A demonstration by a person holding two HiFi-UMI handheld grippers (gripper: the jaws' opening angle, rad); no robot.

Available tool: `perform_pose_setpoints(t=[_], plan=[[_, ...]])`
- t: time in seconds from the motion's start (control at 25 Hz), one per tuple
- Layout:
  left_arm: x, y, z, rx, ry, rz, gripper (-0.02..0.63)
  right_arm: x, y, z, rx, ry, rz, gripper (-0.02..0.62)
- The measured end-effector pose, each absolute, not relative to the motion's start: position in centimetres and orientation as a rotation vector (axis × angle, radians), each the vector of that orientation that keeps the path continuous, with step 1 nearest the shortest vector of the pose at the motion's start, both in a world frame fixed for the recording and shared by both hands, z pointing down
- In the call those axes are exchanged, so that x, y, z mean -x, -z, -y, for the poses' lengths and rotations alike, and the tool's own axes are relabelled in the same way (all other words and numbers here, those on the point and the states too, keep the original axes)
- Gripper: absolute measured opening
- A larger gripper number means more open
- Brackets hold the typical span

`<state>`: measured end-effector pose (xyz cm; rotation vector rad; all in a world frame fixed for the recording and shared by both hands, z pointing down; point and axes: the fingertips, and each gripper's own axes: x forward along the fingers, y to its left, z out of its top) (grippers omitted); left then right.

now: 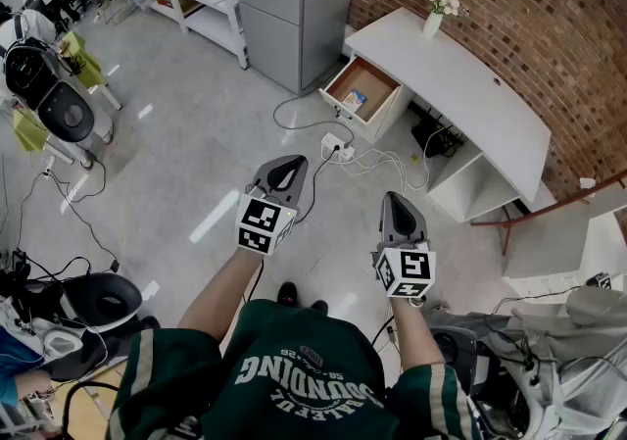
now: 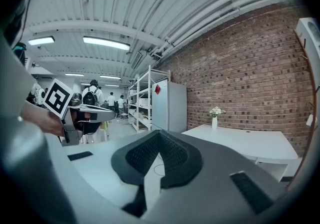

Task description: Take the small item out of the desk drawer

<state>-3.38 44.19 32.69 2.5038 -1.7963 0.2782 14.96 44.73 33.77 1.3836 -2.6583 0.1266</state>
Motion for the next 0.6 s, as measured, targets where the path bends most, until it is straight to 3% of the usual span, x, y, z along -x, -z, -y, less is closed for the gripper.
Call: perform_pose_setpoints(t=[0.6], plan=[[3.2, -32.7, -46.0, -2.516, -0.273, 1.775, 0.015, -14.6, -33.9, -46.8, -1.376, -0.126, 2.669, 0.024]])
